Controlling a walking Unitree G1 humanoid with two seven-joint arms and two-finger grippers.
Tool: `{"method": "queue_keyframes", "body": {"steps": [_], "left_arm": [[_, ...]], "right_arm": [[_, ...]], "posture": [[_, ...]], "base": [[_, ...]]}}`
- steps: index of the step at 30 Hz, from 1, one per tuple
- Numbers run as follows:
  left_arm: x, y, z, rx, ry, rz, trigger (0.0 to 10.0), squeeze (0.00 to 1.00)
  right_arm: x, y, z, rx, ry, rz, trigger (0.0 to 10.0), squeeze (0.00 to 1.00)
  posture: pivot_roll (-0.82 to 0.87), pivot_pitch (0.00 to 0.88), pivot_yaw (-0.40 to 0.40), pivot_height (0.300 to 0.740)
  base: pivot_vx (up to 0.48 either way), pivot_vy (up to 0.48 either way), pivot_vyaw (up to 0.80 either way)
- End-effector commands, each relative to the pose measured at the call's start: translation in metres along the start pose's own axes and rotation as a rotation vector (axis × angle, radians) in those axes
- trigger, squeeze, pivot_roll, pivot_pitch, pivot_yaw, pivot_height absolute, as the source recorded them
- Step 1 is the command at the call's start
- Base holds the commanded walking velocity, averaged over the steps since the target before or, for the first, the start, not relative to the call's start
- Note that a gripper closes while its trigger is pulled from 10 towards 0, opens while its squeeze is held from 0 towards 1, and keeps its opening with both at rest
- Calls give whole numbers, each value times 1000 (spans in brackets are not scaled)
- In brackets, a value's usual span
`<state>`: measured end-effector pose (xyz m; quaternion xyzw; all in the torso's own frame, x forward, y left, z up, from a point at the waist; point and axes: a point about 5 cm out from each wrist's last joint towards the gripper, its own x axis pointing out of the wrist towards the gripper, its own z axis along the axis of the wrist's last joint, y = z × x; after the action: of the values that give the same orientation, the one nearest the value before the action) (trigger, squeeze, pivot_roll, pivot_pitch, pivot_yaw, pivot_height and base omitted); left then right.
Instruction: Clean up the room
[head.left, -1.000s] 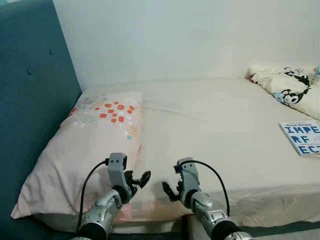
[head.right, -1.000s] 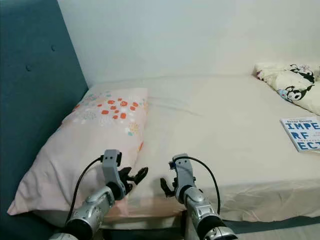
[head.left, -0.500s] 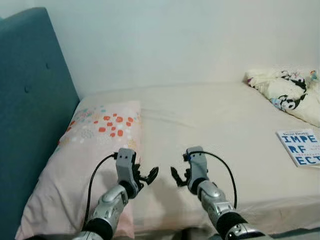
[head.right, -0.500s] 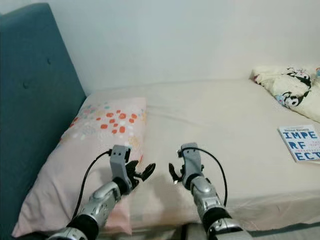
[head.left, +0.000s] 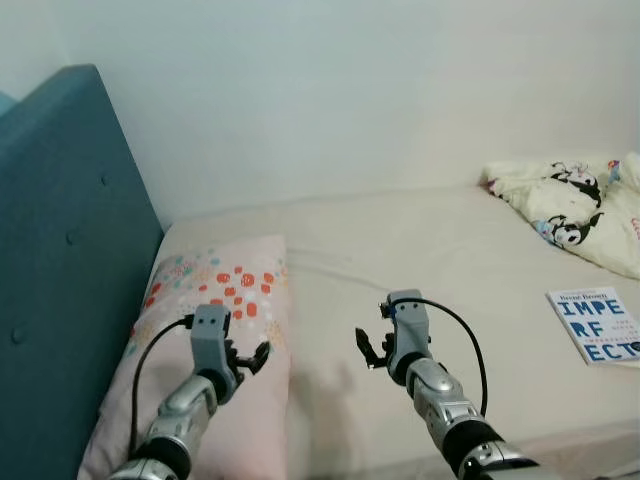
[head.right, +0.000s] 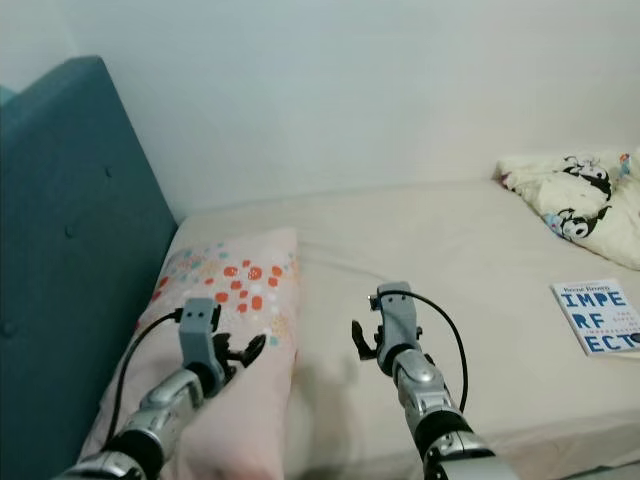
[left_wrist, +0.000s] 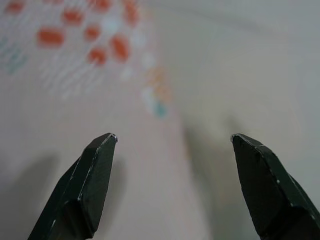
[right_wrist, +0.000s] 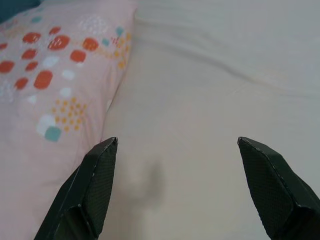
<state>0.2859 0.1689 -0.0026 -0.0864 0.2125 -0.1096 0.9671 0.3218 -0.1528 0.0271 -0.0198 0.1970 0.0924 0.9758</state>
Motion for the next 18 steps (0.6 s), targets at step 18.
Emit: {"method": "queue_keyframes", "body": {"steps": [18], "left_arm": [[-47, 24, -86, -92, 363, 278, 10000, 0]], "right_arm": [[-51, -15, -112, -9, 501, -115, 10000, 0]], "posture": [[-33, 0, -30, 740]], "base": [[-27, -52, 0]]}}
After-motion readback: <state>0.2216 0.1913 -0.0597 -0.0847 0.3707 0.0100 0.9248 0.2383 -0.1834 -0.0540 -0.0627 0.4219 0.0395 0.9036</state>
